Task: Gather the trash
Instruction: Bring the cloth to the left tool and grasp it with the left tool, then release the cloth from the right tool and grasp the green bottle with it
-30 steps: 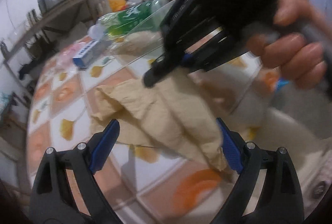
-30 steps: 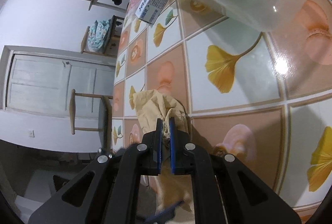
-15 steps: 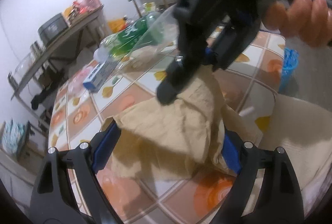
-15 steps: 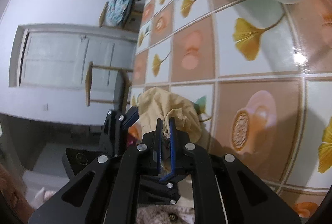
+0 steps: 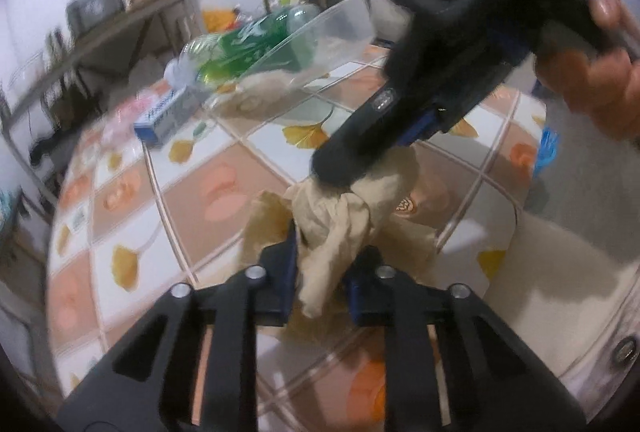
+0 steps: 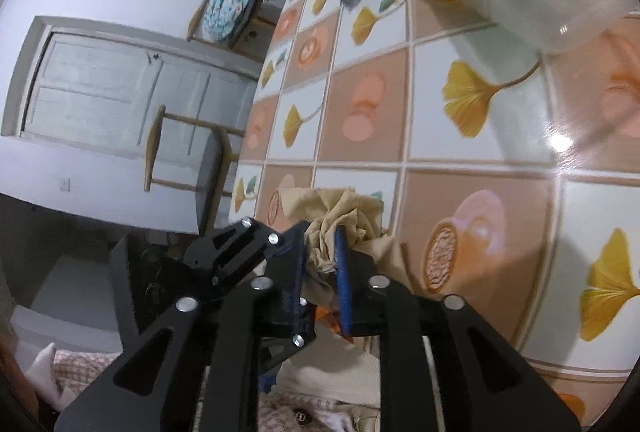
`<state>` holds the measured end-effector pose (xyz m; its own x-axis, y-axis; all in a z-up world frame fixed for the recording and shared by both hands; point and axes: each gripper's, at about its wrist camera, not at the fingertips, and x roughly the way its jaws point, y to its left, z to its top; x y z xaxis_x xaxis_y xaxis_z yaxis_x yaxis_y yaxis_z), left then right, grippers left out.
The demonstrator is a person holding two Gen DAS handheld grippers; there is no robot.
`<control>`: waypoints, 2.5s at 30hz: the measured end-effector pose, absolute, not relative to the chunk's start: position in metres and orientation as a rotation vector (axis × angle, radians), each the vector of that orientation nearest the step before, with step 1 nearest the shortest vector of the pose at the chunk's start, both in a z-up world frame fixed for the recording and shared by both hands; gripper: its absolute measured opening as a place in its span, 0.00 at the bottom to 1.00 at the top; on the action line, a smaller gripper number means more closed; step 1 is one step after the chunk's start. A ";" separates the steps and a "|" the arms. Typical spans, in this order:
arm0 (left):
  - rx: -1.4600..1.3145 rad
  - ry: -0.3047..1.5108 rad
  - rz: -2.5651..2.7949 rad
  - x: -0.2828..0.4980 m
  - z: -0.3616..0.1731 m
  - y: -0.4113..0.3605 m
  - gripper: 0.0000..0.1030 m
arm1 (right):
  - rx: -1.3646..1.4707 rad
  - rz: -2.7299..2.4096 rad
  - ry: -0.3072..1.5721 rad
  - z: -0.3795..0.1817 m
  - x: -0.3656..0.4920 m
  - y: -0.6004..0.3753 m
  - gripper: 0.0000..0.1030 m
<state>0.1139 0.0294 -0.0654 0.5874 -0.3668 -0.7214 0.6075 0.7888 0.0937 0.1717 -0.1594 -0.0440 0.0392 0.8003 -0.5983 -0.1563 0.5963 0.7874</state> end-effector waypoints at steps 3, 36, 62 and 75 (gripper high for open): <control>0.152 0.835 -0.567 0.130 -0.070 0.049 0.12 | 0.614 0.771 1.288 -0.040 0.170 -0.171 0.19; 0.311 0.695 -0.575 0.090 -0.054 0.058 0.71 | 0.368 0.794 1.412 -0.076 0.197 -0.094 0.05; -0.019 0.903 -0.467 0.142 -0.074 0.091 0.15 | 0.161 0.745 1.020 0.083 0.223 -0.143 0.68; -0.153 0.924 -0.456 0.149 -0.078 0.104 0.09 | -0.237 0.432 1.157 0.023 0.353 -0.096 0.75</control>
<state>0.1486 0.1038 -0.0781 0.5157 -0.4424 -0.7337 0.3135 0.8944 -0.3189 0.3527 -0.0963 0.0228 0.3324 0.2067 -0.9202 -0.4470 0.8937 0.0392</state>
